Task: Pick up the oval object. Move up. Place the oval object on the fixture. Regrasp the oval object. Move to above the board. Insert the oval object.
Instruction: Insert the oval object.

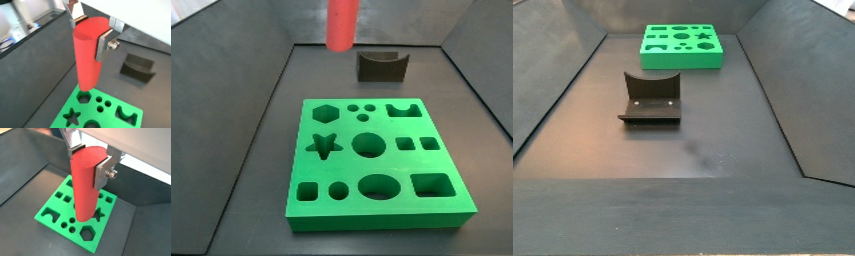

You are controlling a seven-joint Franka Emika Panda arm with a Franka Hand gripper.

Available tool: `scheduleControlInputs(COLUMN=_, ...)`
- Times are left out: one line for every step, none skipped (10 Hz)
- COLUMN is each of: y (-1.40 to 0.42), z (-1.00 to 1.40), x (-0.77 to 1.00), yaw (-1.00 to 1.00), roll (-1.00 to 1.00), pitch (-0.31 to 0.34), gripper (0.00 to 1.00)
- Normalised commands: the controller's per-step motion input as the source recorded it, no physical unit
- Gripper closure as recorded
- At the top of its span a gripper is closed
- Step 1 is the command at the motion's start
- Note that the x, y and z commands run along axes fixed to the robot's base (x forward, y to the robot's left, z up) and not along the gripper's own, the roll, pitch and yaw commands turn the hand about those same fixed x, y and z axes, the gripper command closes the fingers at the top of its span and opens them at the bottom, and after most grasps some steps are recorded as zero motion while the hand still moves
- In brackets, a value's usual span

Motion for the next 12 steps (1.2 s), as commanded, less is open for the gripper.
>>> scheduleControlInputs(y=-0.07, z=0.00, x=0.00, yaw=-0.89, roll=-0.21, pitch=-0.086, gripper=1.00)
scheduleControlInputs(y=-0.07, z=0.00, x=0.00, yaw=-0.90, roll=-0.20, pitch=-0.087, gripper=1.00)
scheduleControlInputs(y=-0.05, z=0.00, x=0.06, yaw=-0.90, roll=-0.21, pitch=-0.030, gripper=1.00)
scheduleControlInputs(y=-0.07, z=0.00, x=0.00, yaw=-0.91, roll=-0.21, pitch=-0.050, gripper=1.00)
scheduleControlInputs(y=-0.07, z=0.00, x=0.00, yaw=-0.90, roll=-0.22, pitch=-0.084, gripper=1.00)
scheduleControlInputs(y=-0.09, z=0.00, x=0.00, yaw=-0.88, roll=-0.22, pitch=-0.099, gripper=1.00)
scheduleControlInputs(y=-0.09, z=0.00, x=0.00, yaw=-0.87, roll=-0.23, pitch=-0.101, gripper=1.00)
scheduleControlInputs(y=-0.08, z=0.00, x=0.00, yaw=-0.89, roll=-0.21, pitch=-0.084, gripper=1.00)
scheduleControlInputs(y=-0.08, z=0.00, x=0.00, yaw=-0.91, roll=-0.20, pitch=-0.097, gripper=1.00)
scheduleControlInputs(y=-0.08, z=0.00, x=0.00, yaw=-0.91, roll=-0.20, pitch=-0.093, gripper=1.00)
scheduleControlInputs(y=-0.14, z=-0.14, x=0.00, yaw=-0.86, roll=-0.17, pitch=-0.156, gripper=1.00)
scheduleControlInputs(y=-0.19, z=-0.20, x=0.00, yaw=-0.81, roll=-0.12, pitch=-0.100, gripper=1.00)
